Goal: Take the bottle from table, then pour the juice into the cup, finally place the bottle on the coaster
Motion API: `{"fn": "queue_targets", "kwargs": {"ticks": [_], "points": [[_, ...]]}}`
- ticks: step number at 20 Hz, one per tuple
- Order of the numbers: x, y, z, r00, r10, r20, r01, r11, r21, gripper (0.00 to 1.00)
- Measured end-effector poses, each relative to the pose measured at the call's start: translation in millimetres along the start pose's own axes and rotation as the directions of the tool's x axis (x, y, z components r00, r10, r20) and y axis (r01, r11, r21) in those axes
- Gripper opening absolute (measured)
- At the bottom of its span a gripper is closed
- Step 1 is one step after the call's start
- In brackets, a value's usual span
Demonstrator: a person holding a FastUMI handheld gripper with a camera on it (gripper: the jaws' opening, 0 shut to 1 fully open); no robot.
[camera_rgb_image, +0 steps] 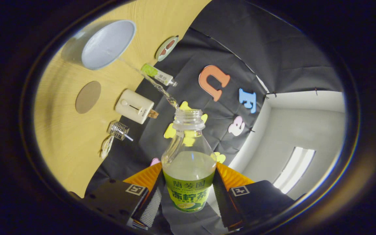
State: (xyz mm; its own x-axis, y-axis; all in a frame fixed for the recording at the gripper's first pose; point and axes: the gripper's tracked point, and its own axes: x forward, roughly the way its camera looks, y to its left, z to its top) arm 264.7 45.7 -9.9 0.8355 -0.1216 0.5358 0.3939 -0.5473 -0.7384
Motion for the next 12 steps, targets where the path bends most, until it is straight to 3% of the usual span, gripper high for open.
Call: {"fn": "queue_targets", "kwargs": {"ticks": [12], "points": [[6.1,-23.5,0.5,0.997,-0.070,0.013,0.071,0.995,-0.069,0.80]]}}
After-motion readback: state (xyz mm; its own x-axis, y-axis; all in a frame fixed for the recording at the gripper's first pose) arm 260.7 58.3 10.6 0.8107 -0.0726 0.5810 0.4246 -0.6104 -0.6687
